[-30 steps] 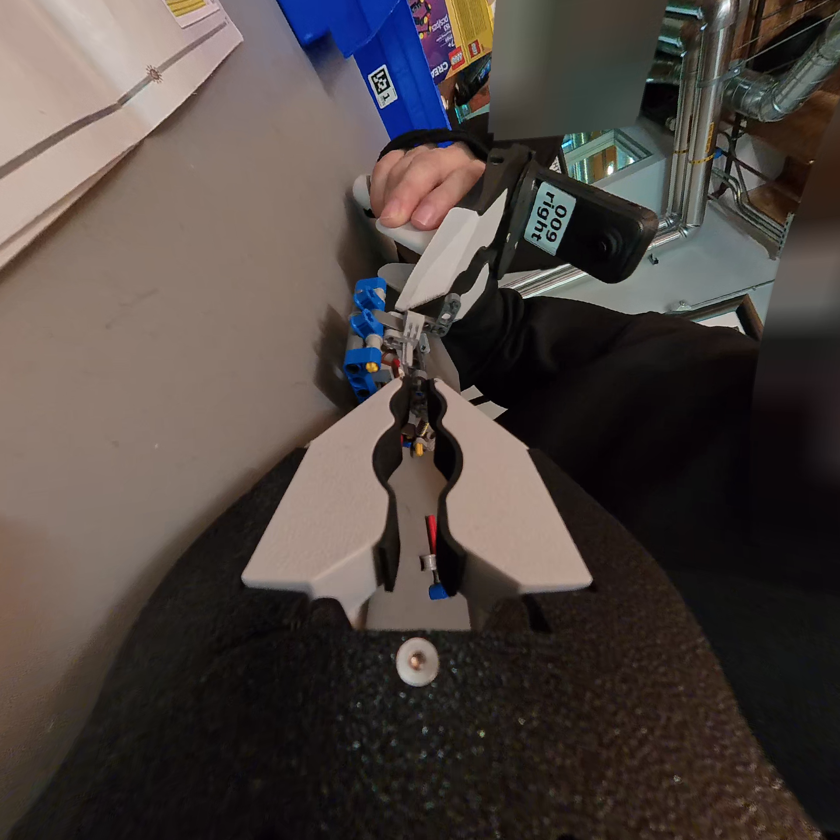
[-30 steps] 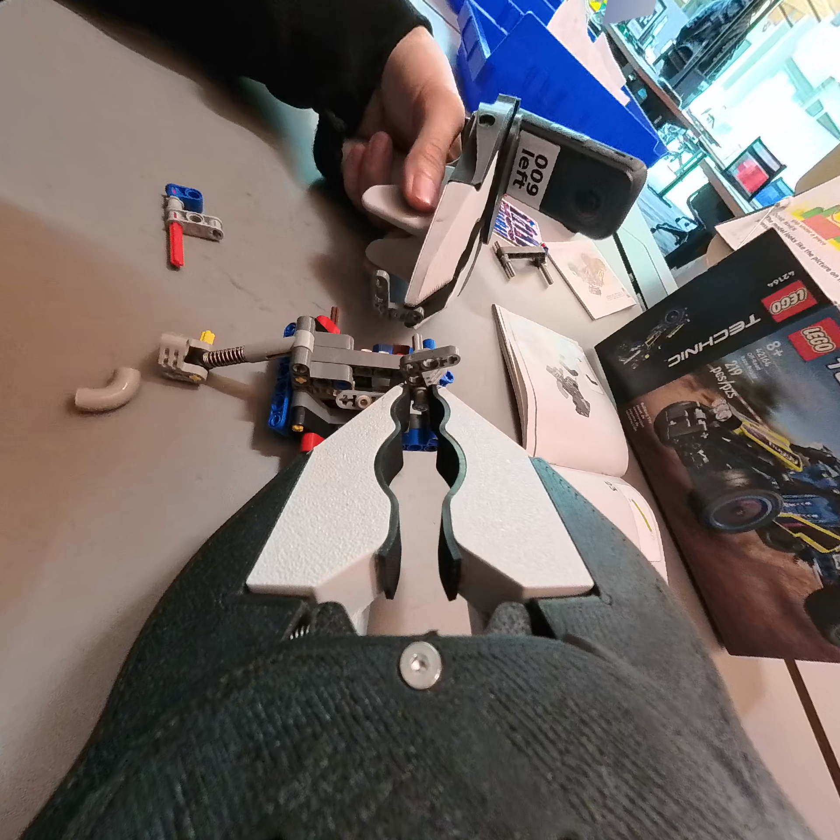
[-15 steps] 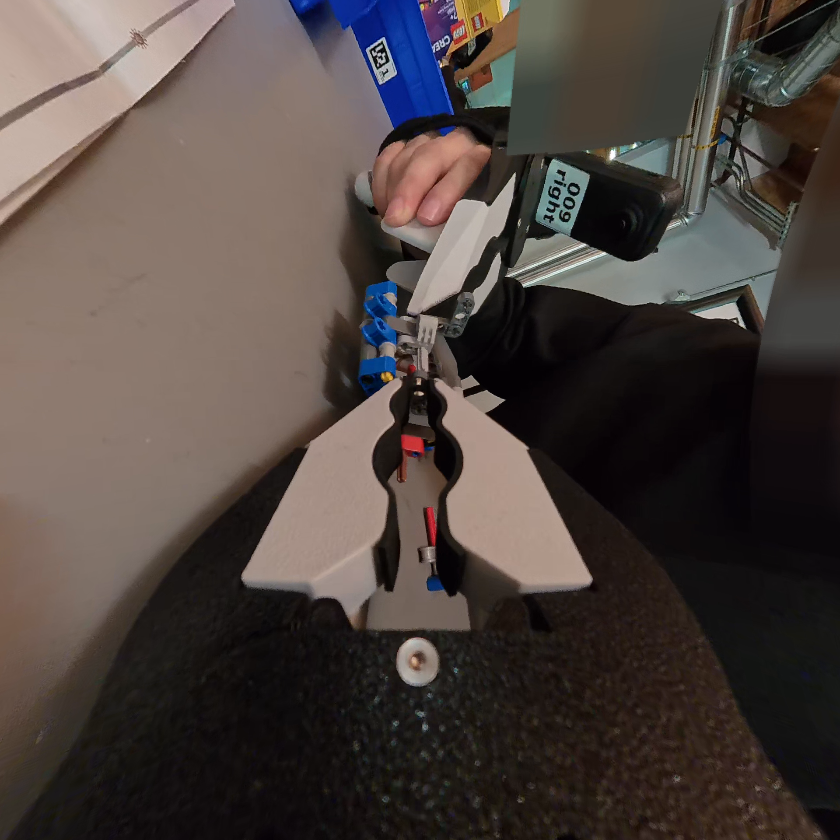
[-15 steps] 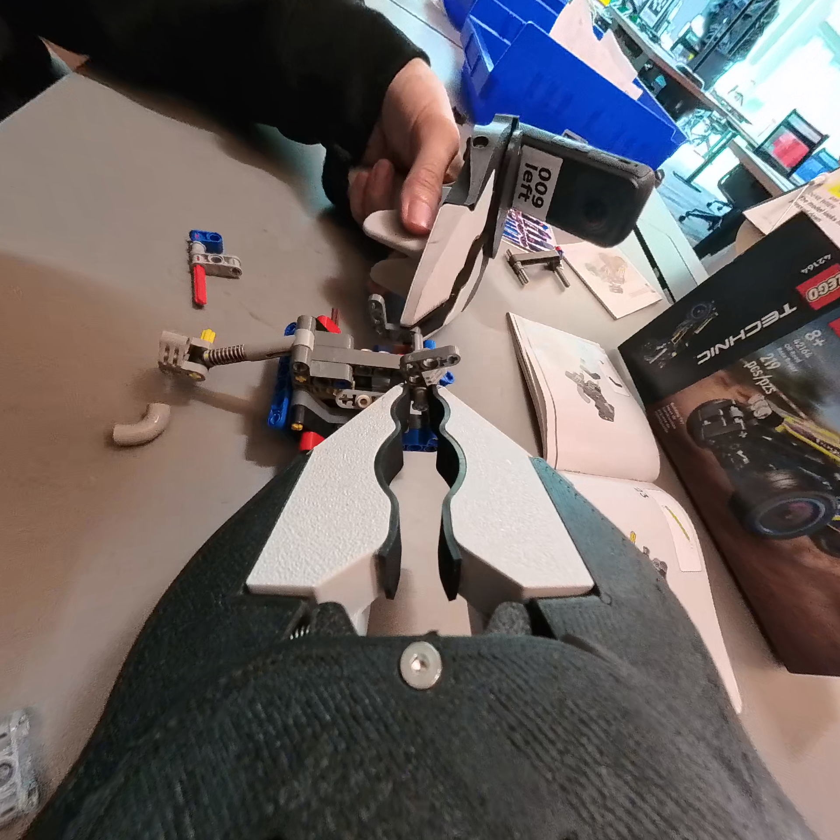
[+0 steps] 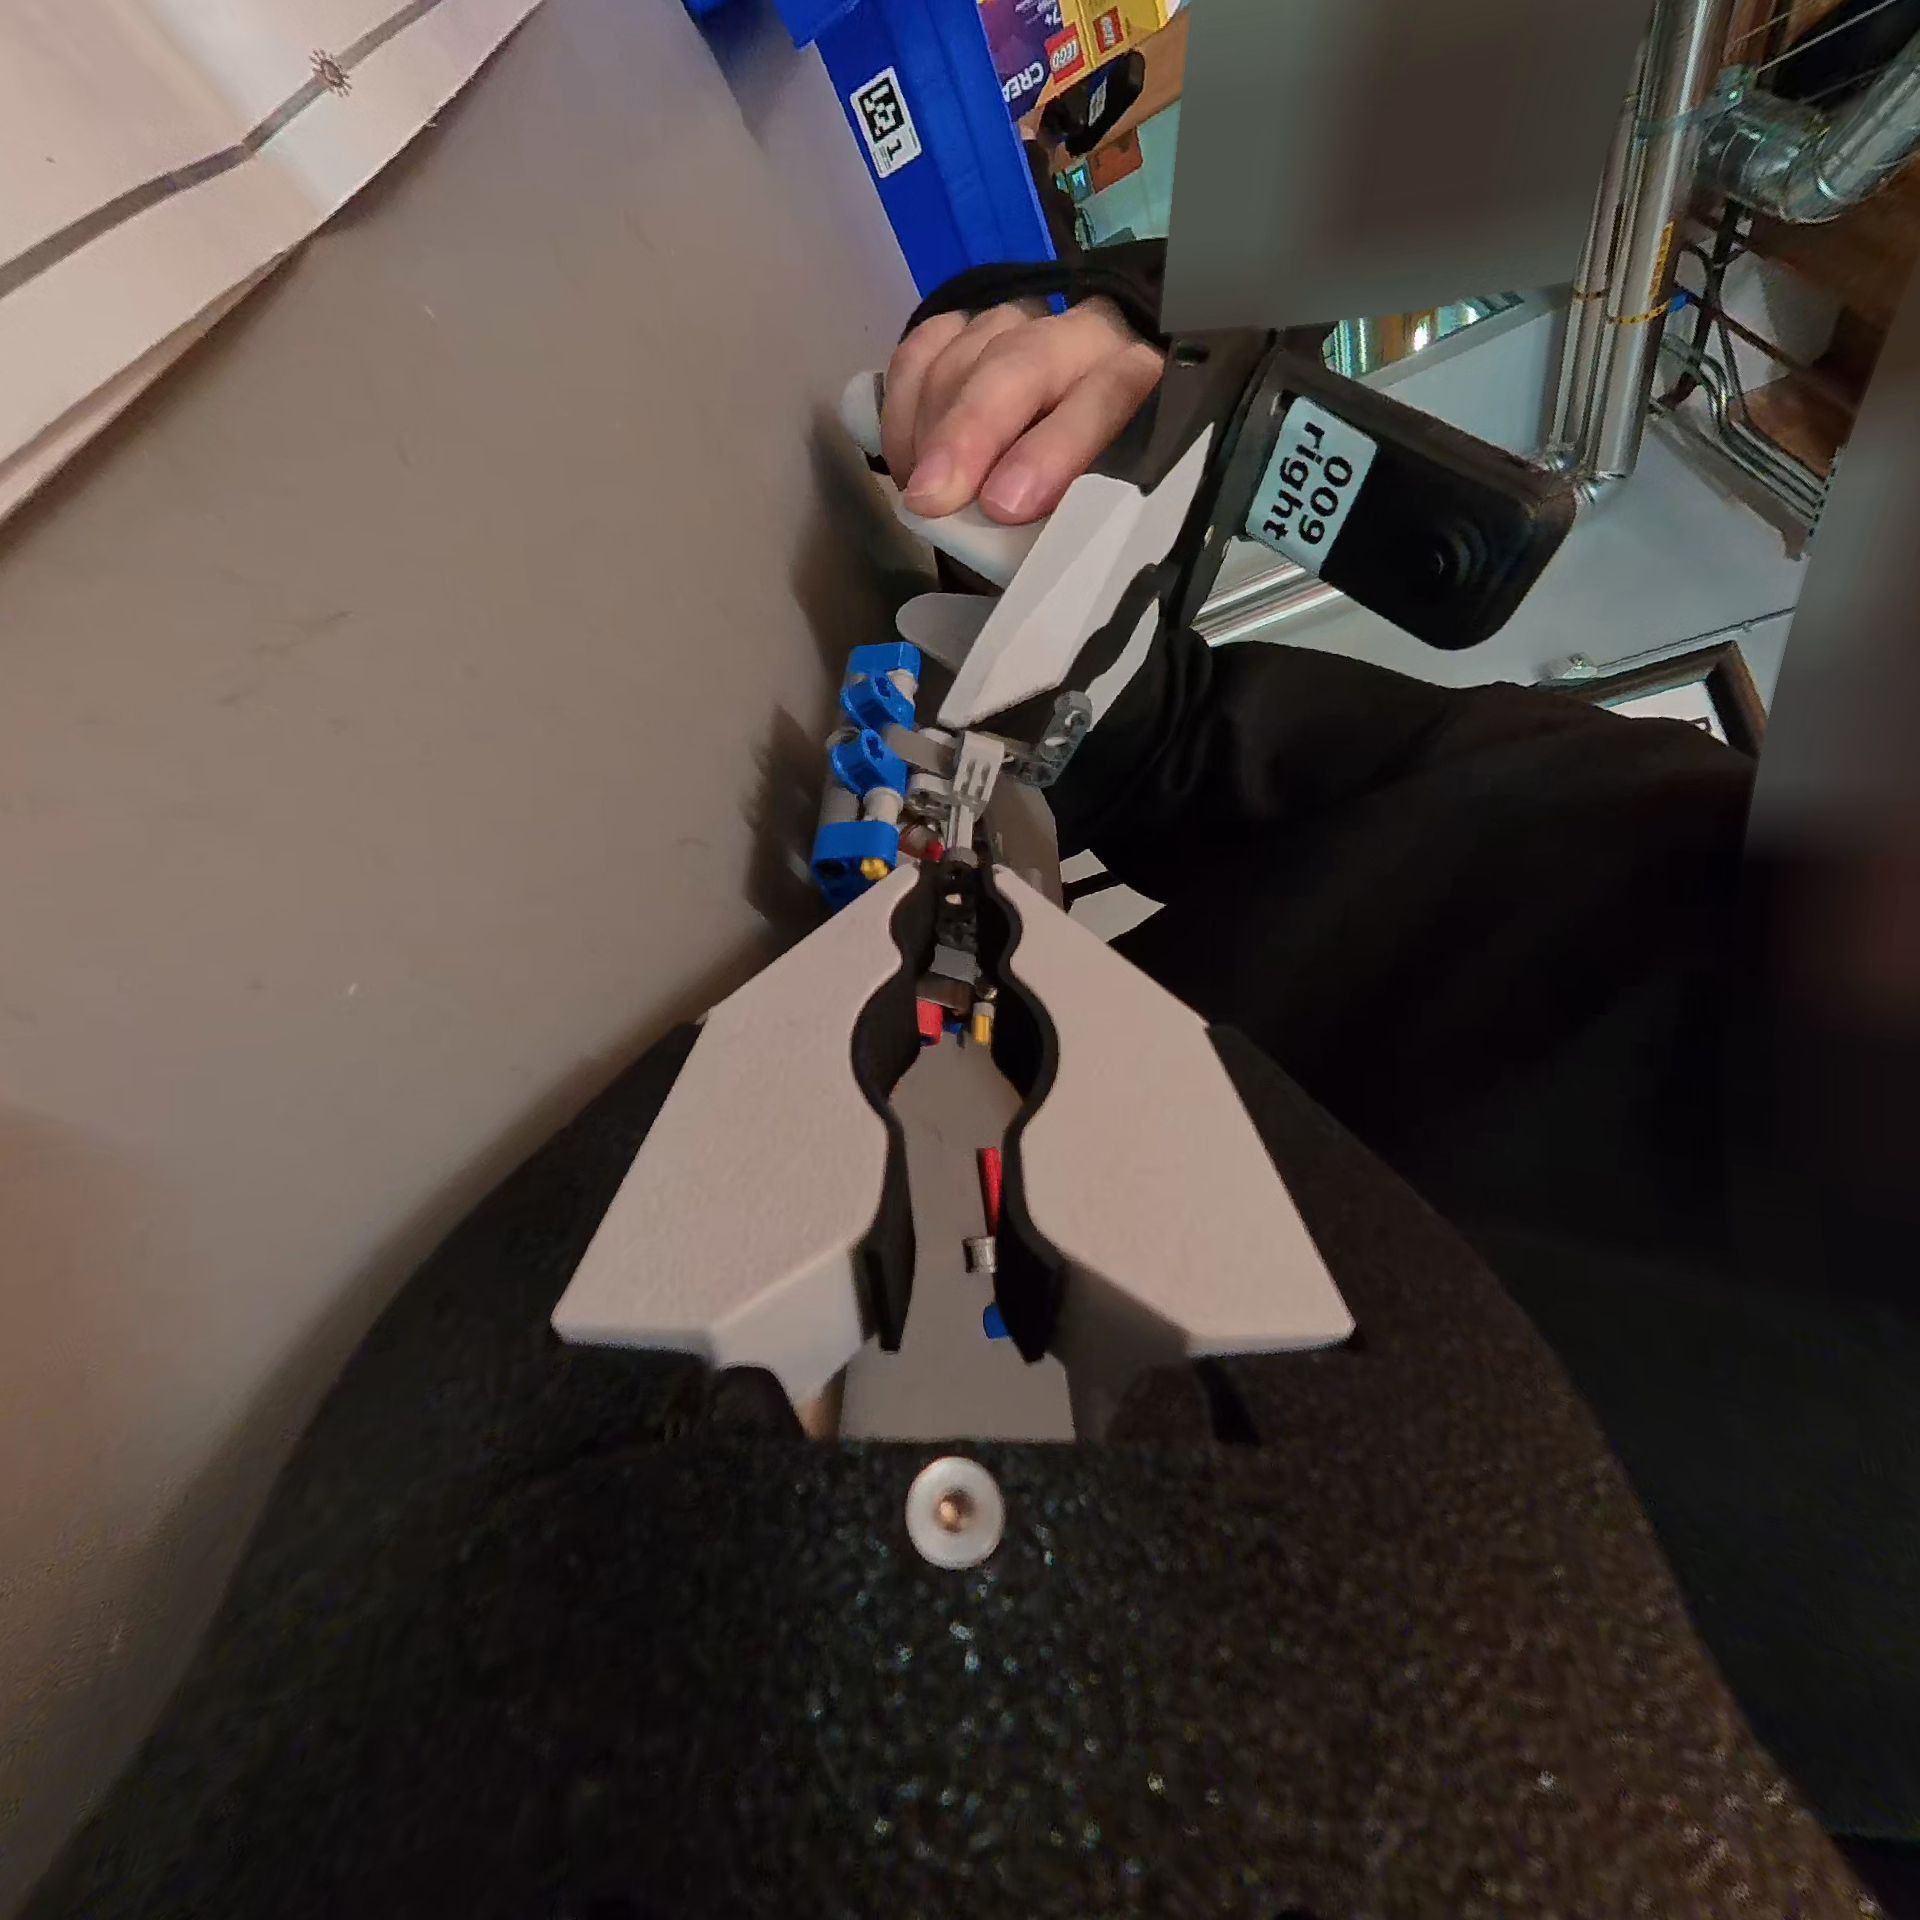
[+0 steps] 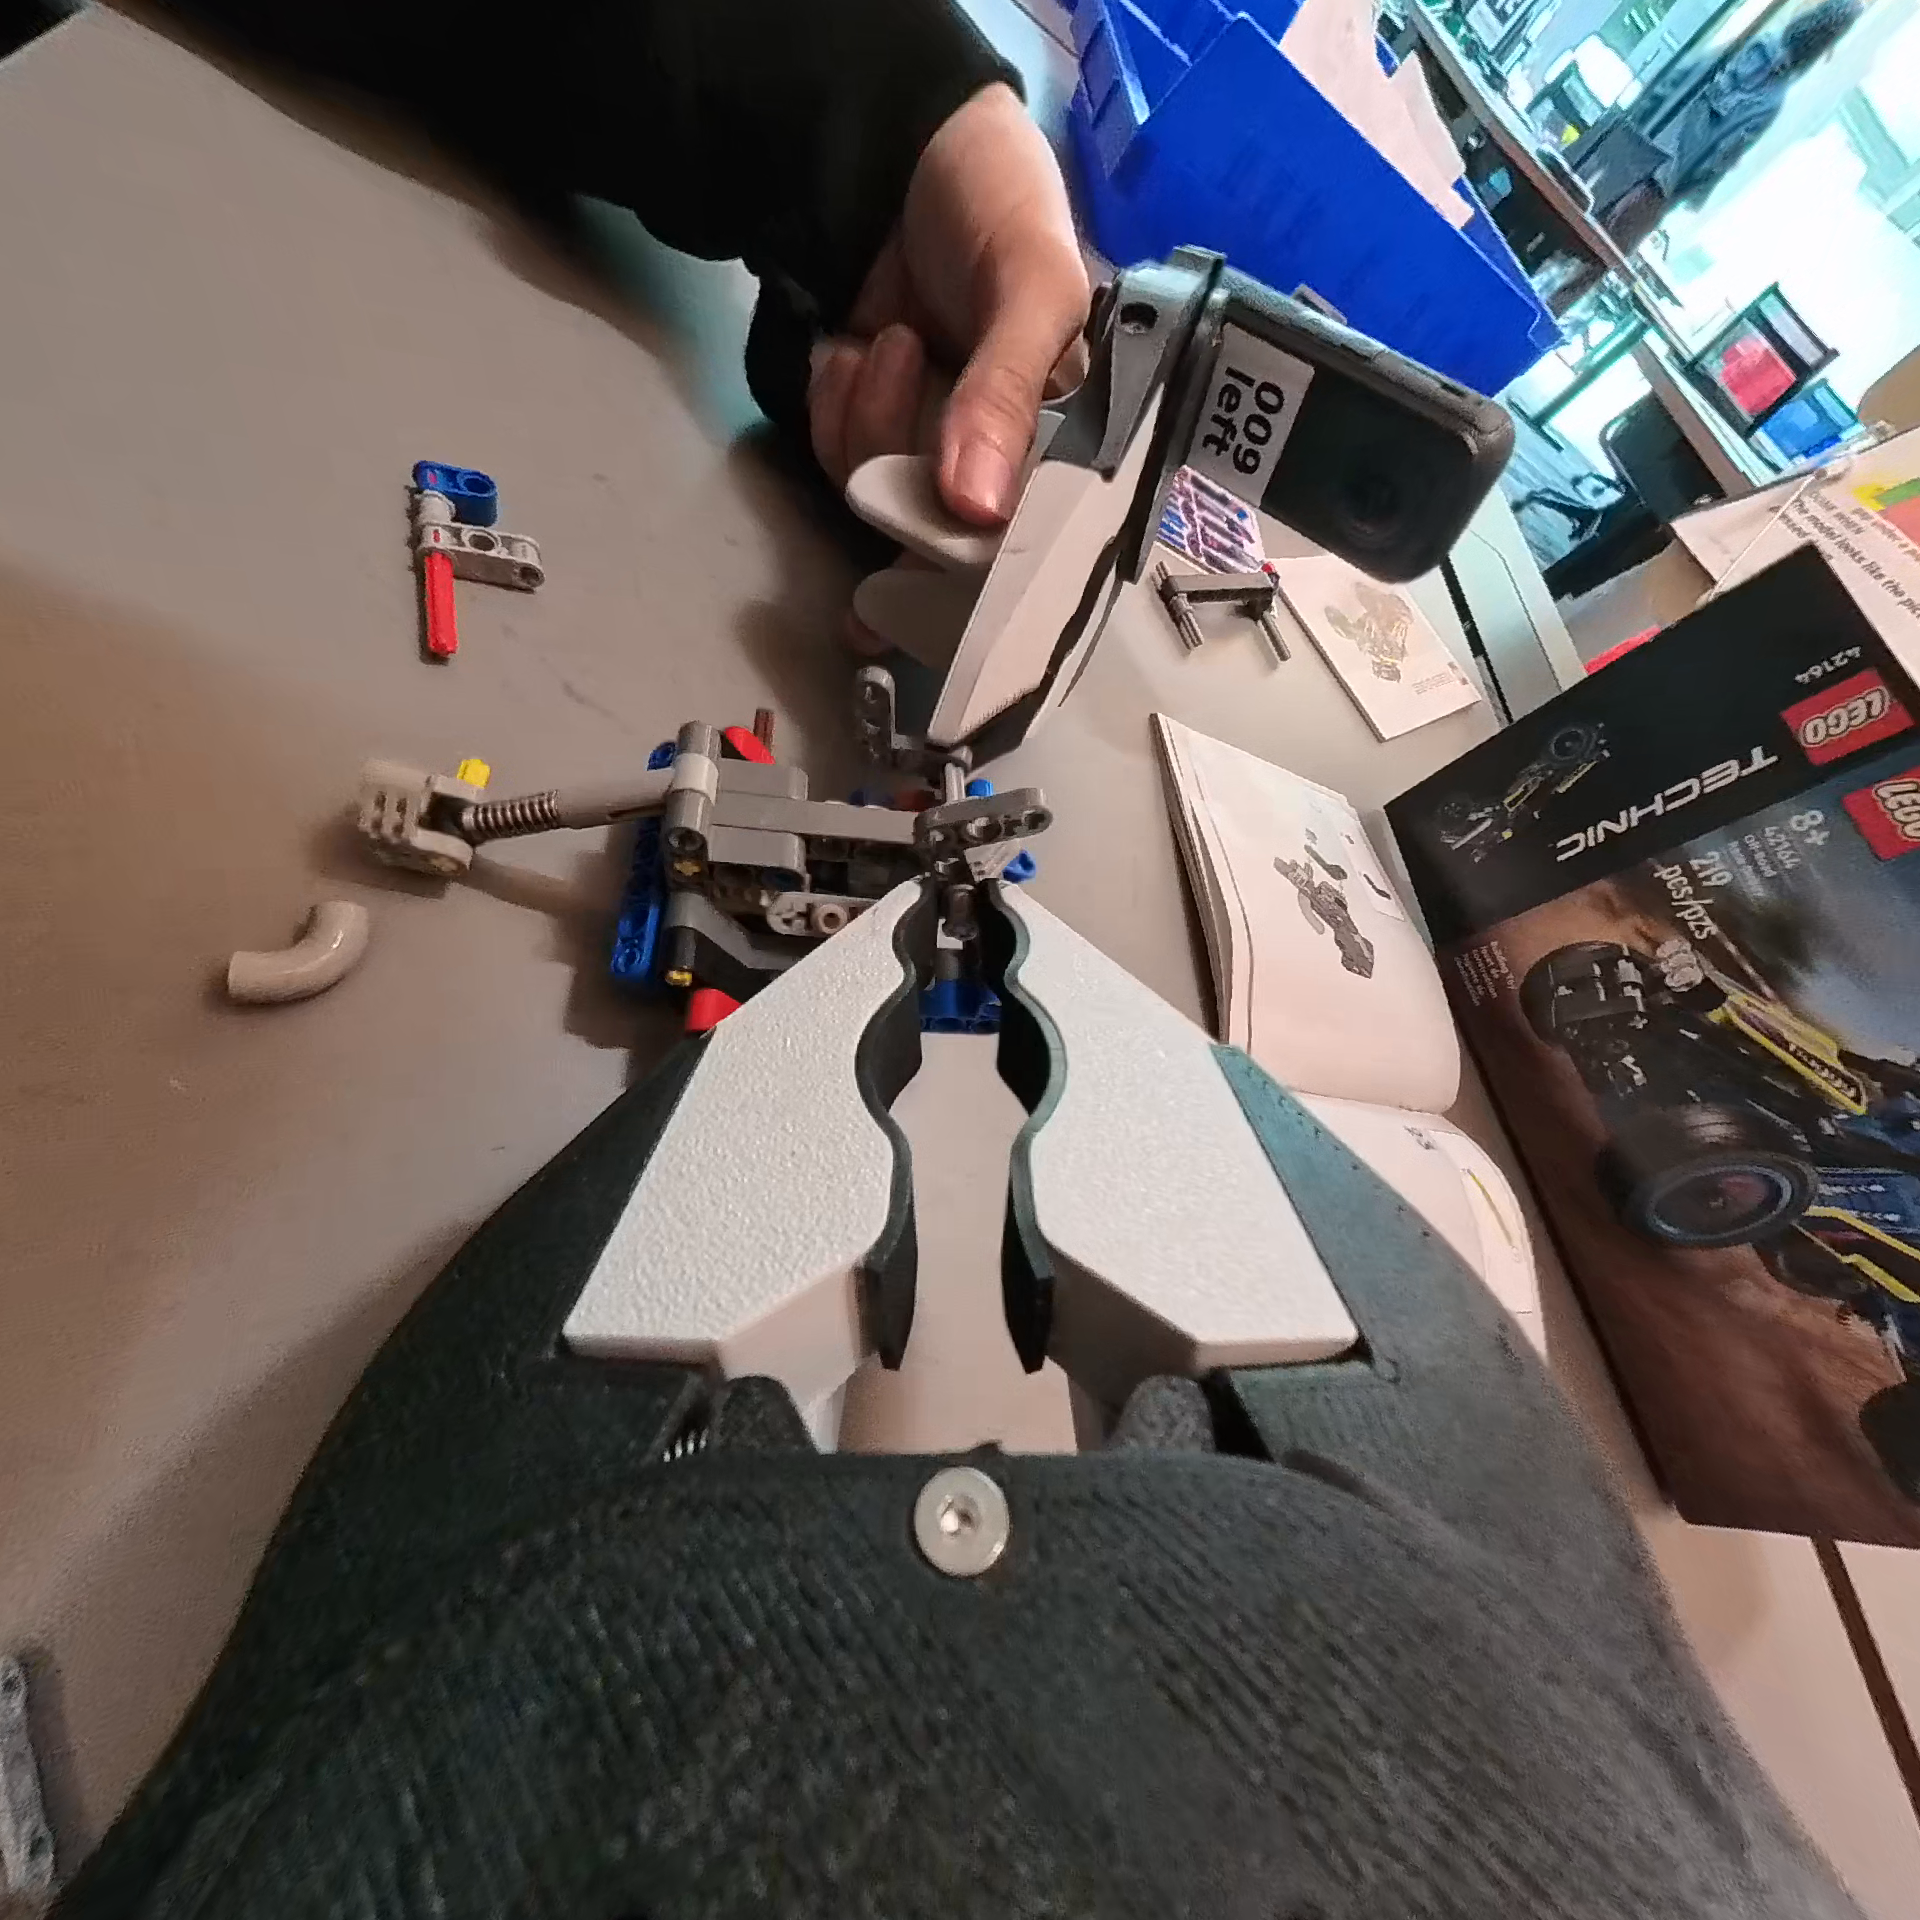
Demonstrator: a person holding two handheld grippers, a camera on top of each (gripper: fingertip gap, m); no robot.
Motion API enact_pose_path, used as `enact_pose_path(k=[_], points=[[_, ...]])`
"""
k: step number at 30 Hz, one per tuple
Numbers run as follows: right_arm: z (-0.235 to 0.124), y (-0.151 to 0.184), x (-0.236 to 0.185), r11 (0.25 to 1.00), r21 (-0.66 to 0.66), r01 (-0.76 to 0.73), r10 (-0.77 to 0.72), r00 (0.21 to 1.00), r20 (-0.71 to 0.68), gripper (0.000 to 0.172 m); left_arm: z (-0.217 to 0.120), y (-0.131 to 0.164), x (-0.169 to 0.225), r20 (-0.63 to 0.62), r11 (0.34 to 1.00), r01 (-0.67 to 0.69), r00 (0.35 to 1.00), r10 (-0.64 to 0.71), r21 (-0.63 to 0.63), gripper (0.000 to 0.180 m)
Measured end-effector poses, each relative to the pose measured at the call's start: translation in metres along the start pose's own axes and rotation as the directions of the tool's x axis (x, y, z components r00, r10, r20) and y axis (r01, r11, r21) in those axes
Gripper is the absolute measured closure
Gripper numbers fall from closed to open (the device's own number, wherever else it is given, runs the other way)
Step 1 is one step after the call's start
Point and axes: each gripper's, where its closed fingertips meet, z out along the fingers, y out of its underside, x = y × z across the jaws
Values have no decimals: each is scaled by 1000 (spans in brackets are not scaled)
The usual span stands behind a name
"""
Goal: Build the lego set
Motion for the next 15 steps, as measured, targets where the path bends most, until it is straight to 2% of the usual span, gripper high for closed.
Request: enact_pose_path(k=[1,10,15], points=[[0,0,-1,1000,-6,9,-9,1000,0,167,0,0,-1,3,1000,0,1000,0,-2,177],[3,2,3,994,-48,93,-96,994,-58,167,-2,-2,-5,29,1000,6,1000,-6,17,177],[2,0,1,995,-2,98,-98,994,-46,167,-1,0,-3,16,1000,-3,1000,3,4,177]])
